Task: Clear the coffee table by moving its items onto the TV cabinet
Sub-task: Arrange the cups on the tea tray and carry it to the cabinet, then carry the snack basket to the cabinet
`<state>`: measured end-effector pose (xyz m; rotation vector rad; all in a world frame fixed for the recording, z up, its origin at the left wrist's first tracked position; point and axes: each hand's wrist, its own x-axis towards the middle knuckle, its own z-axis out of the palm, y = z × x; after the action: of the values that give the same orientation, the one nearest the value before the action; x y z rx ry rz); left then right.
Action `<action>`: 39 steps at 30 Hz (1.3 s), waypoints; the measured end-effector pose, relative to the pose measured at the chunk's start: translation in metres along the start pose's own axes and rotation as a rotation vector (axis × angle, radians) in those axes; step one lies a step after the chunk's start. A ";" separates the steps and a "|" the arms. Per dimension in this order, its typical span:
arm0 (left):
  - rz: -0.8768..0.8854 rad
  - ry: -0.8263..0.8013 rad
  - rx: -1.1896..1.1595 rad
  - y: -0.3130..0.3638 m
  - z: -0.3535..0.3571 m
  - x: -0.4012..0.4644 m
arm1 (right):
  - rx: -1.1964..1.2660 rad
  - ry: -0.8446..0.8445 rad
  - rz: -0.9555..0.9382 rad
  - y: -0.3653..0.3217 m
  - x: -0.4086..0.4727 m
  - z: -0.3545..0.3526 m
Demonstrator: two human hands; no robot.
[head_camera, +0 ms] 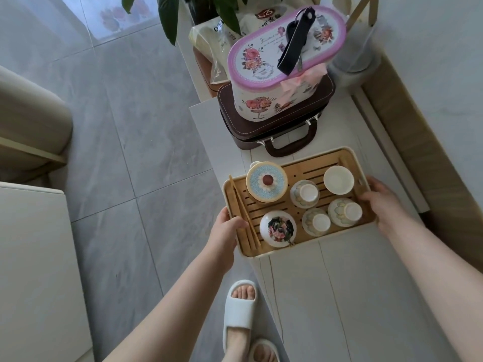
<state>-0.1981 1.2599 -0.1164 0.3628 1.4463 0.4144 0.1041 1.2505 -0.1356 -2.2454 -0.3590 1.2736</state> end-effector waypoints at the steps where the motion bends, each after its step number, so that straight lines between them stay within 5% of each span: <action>1: 0.002 0.002 0.002 0.000 0.000 0.001 | -0.006 -0.002 -0.003 -0.001 0.001 0.000; 13: 0.030 0.053 0.185 -0.002 0.004 -0.015 | -0.183 -0.003 -0.073 -0.004 -0.027 -0.004; 26: 0.111 0.074 0.389 -0.031 0.009 -0.165 | -0.561 -0.231 -0.414 0.006 -0.219 0.010; 39: 0.161 0.326 0.484 -0.070 -0.113 -0.287 | -0.741 -0.461 -0.601 0.032 -0.381 0.094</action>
<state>-0.3285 1.0591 0.0896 0.8337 1.8426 0.2536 -0.1753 1.0741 0.0791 -2.0488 -1.7684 1.4288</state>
